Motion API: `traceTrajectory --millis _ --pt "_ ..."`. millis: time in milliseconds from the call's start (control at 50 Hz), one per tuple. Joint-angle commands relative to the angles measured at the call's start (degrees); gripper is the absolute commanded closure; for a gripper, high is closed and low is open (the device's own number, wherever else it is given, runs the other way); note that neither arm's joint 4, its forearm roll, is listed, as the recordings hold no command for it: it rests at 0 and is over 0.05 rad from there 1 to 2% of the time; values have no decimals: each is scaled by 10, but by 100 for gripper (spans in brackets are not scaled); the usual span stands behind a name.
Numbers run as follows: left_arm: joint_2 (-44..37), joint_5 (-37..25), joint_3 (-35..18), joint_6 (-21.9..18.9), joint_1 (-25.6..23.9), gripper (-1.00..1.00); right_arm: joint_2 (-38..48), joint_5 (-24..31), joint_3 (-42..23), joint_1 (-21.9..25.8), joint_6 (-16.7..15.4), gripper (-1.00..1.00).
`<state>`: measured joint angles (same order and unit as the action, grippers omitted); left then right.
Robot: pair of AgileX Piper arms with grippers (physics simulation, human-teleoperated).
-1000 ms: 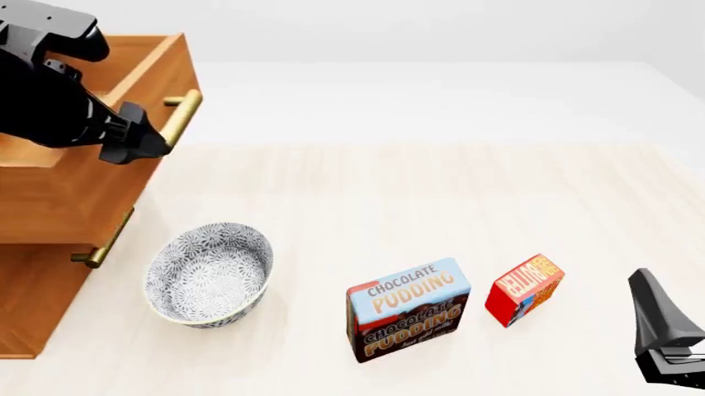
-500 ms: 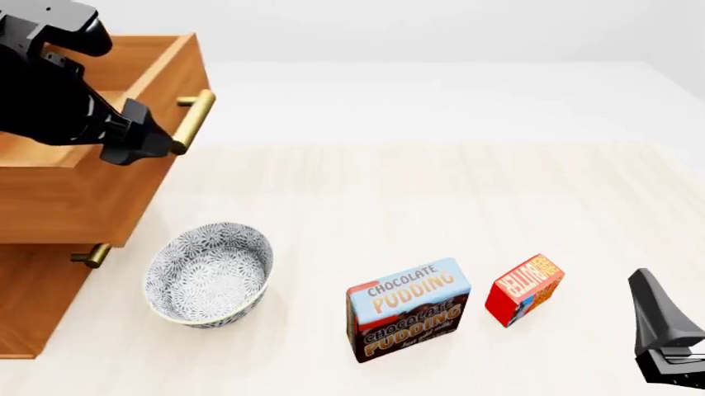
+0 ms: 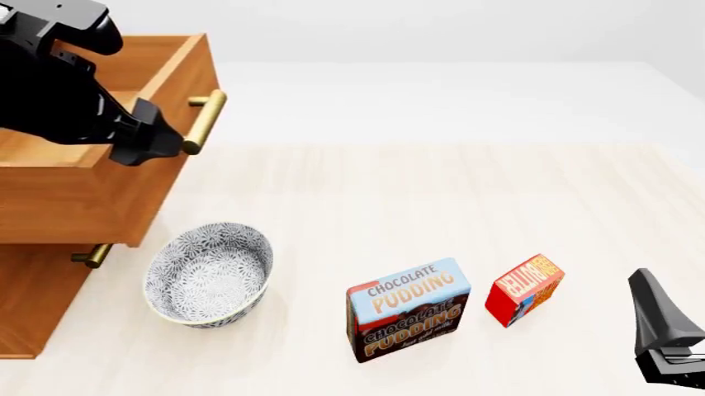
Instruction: Put the butter at the back in the top drawer of the cabinet and close it.
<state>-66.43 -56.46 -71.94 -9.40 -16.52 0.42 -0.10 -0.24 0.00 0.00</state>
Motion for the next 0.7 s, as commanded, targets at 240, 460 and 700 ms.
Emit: traceTrajectory --millis 240,460,700 --pt "-13 10 -6 3 -33 -100 0 0 0 0 0 -100" --pt "-15 11 -13 3 -44 -100 0 0 0 0 0 -100" --pt "-21 15 -17 4 -56 -100 0 0 0 0 0 -100"
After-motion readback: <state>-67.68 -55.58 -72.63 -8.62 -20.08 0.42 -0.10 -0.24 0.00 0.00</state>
